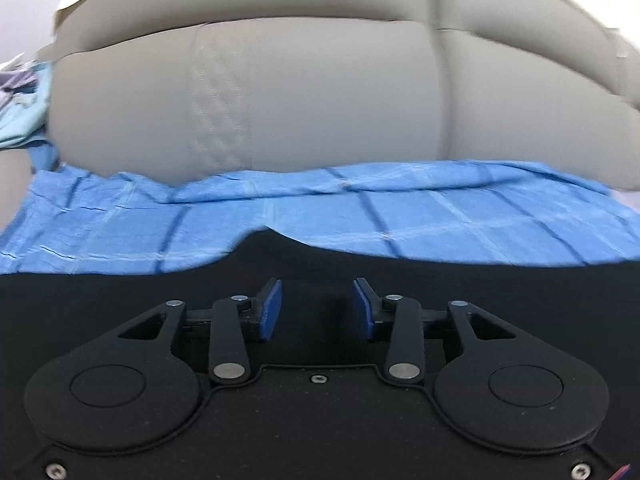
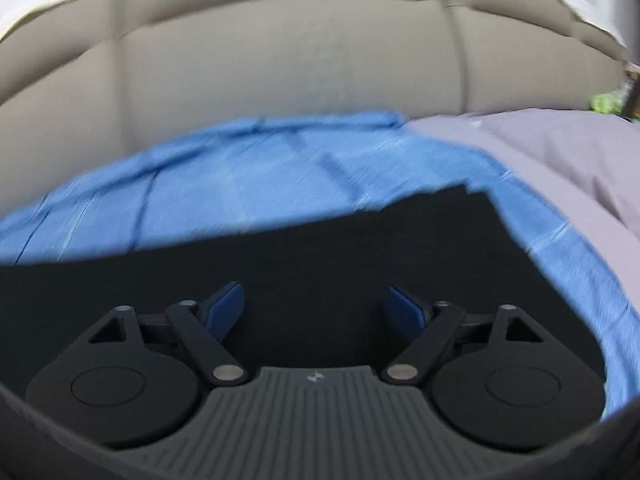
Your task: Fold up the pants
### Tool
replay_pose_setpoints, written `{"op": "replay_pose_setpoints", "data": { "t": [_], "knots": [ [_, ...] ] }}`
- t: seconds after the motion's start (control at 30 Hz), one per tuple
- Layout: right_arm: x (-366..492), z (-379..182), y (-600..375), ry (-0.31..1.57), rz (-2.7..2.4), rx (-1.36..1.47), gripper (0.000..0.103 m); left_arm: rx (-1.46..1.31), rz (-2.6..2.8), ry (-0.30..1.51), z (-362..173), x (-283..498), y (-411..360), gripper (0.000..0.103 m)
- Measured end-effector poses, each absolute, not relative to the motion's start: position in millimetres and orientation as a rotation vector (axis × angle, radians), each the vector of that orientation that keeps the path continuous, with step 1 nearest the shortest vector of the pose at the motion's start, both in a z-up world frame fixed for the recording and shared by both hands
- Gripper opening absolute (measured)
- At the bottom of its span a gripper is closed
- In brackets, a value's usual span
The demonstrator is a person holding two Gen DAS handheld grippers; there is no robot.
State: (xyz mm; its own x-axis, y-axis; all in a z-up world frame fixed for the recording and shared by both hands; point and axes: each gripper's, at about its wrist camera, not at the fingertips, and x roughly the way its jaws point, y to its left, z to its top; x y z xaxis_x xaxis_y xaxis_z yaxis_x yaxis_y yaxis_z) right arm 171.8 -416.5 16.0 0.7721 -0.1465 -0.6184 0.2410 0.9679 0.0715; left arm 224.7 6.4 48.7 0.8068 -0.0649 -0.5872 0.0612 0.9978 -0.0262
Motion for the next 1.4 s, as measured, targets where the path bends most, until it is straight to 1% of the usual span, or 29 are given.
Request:
{"op": "replay_pose_setpoints", "data": {
  "t": [0.07, 0.13, 0.2, 0.27, 0.3, 0.33, 0.37, 0.4, 0.43, 0.53, 0.7, 0.8, 0.87, 0.97, 1.0, 1.1, 1.17, 1.27, 1.37, 1.4],
  "knots": [
    [175, 3, -404, 0.707, -0.169, 0.106, 0.087, 0.014, -0.122, 0.644, 46, 214, -5, 0.041],
    [188, -8, -396, 0.663, -0.169, 0.039, 0.09, 0.047, -0.127, 0.651, 39, 209, -18, 0.041],
    [208, -10, -408, 0.637, -0.168, 0.112, 0.092, 0.056, -0.104, 0.672, 32, 209, -27, 0.041],
    [231, -7, -417, 0.627, -0.187, 0.107, 0.092, 0.031, -0.12, 0.692, 28, 206, -32, 0.041],
    [236, -4, -420, 0.632, -0.198, 0.105, 0.091, 0.025, -0.124, 0.694, 27, 205, -33, 0.041],
    [239, 1, -421, 0.646, -0.222, 0.105, 0.087, 0.03, -0.125, 0.69, 27, 202, -35, 0.042],
    [235, 6, -422, 0.647, -0.249, 0.112, 0.084, 0.042, -0.125, 0.685, 26, 198, -35, 0.044],
    [223, 12, -425, 0.617, -0.276, 0.136, 0.084, 0.052, -0.123, 0.681, 25, 196, -34, 0.046],
    [208, 15, -428, 0.569, -0.295, 0.166, 0.088, 0.063, -0.116, 0.679, 24, 193, -32, 0.046],
    [147, 21, -445, 0.432, -0.359, 0.291, 0.089, 0.06, -0.084, 0.679, 23, 185, -19, 0.047],
    [54, 11, -487, 0.299, -0.558, 0.616, 0.089, 0.052, -0.034, 0.682, 25, 171, 10, 0.048],
    [37, -4, -508, 0.345, -0.628, 0.689, 0.088, 0.051, 0.018, 0.683, 23, 166, 30, 0.051],
    [41, -16, -516, 0.406, -0.637, 0.716, 0.083, 0.023, 0.048, 0.682, 22, 164, 45, 0.052],
    [53, -28, -531, 0.414, -0.549, 0.833, 0.082, 0.001, 0.111, 0.681, 21, 163, 67, 0.053],
    [56, -32, -535, 0.389, -0.552, 0.84, 0.083, -0.005, 0.129, 0.681, 21, 163, 74, 0.054],
    [66, -32, -545, 0.386, -0.527, 0.844, 0.082, -0.018, 0.176, 0.676, 21, 162, 97, 0.055],
    [72, -35, -555, 0.376, -0.511, 0.865, 0.082, -0.003, 0.21, 0.67, 20, 163, 106, 0.063],
    [83, -37, -565, 0.371, -0.455, 0.868, 0.081, -0.055, 0.217, 0.674, 18, 162, 122, 0.064],
    [100, -31, -561, 0.422, -0.386, 0.777, 0.081, -0.071, 0.219, 0.678, 19, 161, 131, 0.064],
    [103, -28, -559, 0.434, -0.383, 0.752, 0.078, -0.075, 0.223, 0.679, 20, 159, 132, 0.063]
  ]
}}
